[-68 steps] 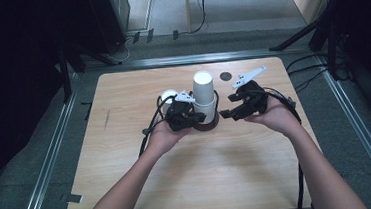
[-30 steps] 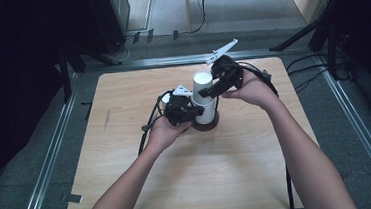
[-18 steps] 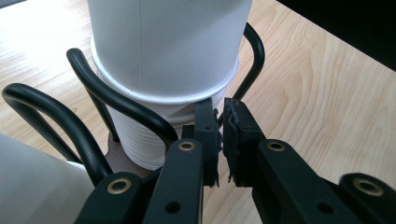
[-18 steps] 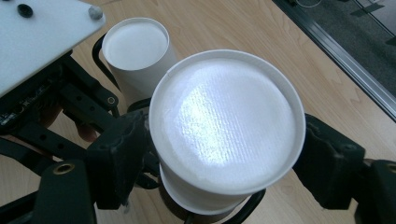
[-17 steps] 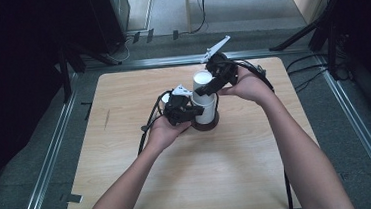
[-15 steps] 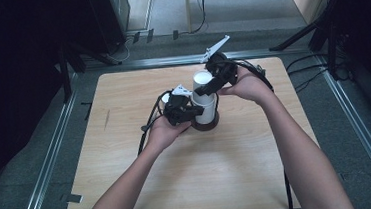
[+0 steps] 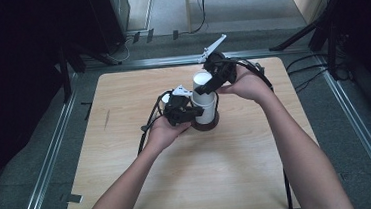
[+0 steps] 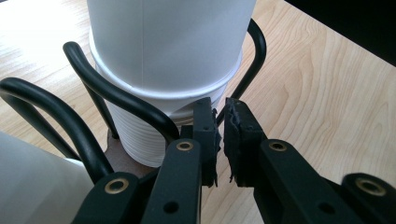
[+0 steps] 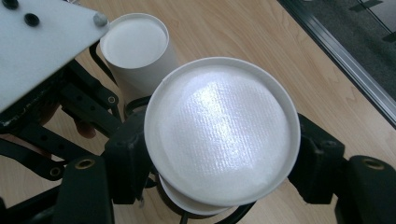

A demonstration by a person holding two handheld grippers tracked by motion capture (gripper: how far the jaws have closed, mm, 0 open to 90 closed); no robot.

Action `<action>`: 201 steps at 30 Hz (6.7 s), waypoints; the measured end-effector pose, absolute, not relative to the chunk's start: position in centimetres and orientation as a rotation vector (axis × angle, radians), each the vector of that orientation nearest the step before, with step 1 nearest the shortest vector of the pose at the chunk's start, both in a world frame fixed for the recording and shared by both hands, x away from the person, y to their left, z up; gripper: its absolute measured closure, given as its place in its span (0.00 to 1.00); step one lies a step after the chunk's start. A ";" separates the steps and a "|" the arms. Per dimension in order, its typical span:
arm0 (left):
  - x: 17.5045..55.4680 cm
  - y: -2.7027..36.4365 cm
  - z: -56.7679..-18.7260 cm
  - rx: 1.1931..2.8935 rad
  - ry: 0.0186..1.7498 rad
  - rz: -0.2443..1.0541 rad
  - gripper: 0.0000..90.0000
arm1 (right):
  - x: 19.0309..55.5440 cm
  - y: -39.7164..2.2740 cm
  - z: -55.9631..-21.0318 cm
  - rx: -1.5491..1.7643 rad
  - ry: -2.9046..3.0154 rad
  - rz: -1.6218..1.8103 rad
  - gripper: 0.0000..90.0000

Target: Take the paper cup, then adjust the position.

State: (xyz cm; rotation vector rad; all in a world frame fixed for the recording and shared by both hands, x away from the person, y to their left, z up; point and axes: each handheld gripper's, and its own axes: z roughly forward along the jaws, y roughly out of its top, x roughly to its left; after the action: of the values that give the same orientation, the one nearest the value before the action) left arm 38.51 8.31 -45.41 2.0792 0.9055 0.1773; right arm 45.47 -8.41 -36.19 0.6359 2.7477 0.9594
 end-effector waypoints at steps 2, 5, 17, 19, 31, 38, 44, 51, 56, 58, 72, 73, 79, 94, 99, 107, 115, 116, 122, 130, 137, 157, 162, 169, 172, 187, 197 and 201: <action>38.5 8.3 -45.5 2.080 0.908 0.172 0.92 | 45.4 -8.4 -35.9 0.644 2.748 0.957 0.36; 38.6 8.3 -45.5 2.079 0.909 0.172 0.92 | 45.3 -8.4 -35.3 0.647 2.743 0.956 0.36; 38.6 8.4 -45.6 2.083 0.899 0.169 0.91 | 44.6 -8.5 -32.4 0.616 2.723 0.952 0.36; 38.6 8.4 -45.6 2.082 0.900 0.168 0.91 | 44.5 -8.5 -32.1 0.623 2.721 0.954 0.36; 38.6 8.5 -45.6 2.084 0.898 0.158 0.90 | 43.3 -9.5 -28.4 0.615 2.700 0.964 0.36; 38.5 8.4 -45.7 2.106 0.889 0.142 0.87 | 42.1 -11.1 -27.8 0.583 2.722 0.998 0.36; 38.0 8.4 -45.2 2.116 0.869 0.119 0.85 | 40.9 -13.3 -28.5 0.553 2.743 1.054 0.36; 37.1 8.6 -45.1 2.137 0.810 0.075 0.68 | 39.1 -15.4 -30.4 0.537 2.756 1.049 0.36; 36.4 9.0 -45.2 2.157 0.762 0.075 0.60 | 37.4 -16.1 -31.7 0.513 2.754 1.049 0.36; 36.1 9.2 -45.3 2.161 0.756 0.062 0.55 | 37.1 -16.2 -32.2 0.506 2.759 1.041 0.36; 33.6 11.0 -45.4 2.186 0.649 0.028 0.46 | 35.1 -16.2 -36.9 0.447 2.836 1.105 0.36; 33.5 11.1 -45.5 2.190 0.646 0.026 0.45 | 35.0 -16.1 -37.2 0.443 2.838 1.104 0.36; 32.4 12.2 -46.1 2.213 0.610 0.042 0.40 | 34.9 -15.9 -39.6 0.442 2.854 1.098 0.36; 32.2 13.3 -47.3 2.218 0.578 -0.026 0.36 | 34.4 -14.2 -43.2 0.424 2.889 1.118 0.36; 32.3 13.2 -47.6 2.218 0.568 -0.051 0.29 | 34.4 -13.6 -43.9 0.429 2.900 1.100 0.36; 32.4 12.8 -47.9 2.222 0.529 -0.071 0.15 | 34.3 -12.6 -44.8 0.449 2.904 1.141 0.36; 32.6 12.2 -48.4 2.221 0.502 -0.100 0.10 | 33.9 -12.0 -45.0 0.456 2.883 1.221 0.36; 32.6 12.0 -48.5 2.220 0.500 -0.101 0.10 | 33.9 -12.0 -45.0 0.469 2.878 1.248 0.36; 33.1 11.4 -49.0 2.204 0.472 -0.122 0.08 | 33.8 -11.9 -45.2 0.470 2.869 1.285 0.36; 33.1 10.4 -49.4 2.208 0.409 -0.109 0.09 | 33.8 -11.0 -45.5 0.461 2.886 1.309 0.36; 32.9 10.4 -49.4 2.181 0.386 -0.111 0.10 | 33.6 -11.0 -44.8 0.456 2.873 1.391 0.36; 32.7 10.6 -48.5 2.223 0.372 -0.115 0.33 | 33.8 -11.7 -44.6 0.508 2.896 1.404 0.26; 32.8 11.0 -48.2 2.241 0.377 -0.113 0.33 | 33.9 -12.6 -44.5 0.502 2.916 1.381 0.26; 32.8 11.7 -47.9 2.287 0.377 -0.089 0.33 | 33.5 -13.1 -45.3 0.465 2.949 1.272 0.27; 32.8 11.7 -47.6 2.322 0.372 -0.062 0.33 | 33.4 -13.2 -45.5 0.454 2.945 1.260 0.28; 33.0 11.7 -46.8 2.444 0.359 -0.029 0.32 | 33.1 -12.6 -47.2 0.422 2.945 1.187 0.27; 33.4 11.5 -46.8 2.515 0.335 -0.021 0.32 | 33.0 -12.5 -47.1 0.409 2.914 1.195 0.27; 33.6 11.1 -47.0 2.556 0.331 -0.019 0.32 | 33.1 -12.3 -47.1 0.397 2.910 1.210 0.27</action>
State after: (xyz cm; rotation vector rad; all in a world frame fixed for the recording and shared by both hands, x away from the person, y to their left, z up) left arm 33.60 11.10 -47.05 2.5565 0.3306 -0.0194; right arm 33.13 -12.34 -47.13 0.3972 2.9097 1.2099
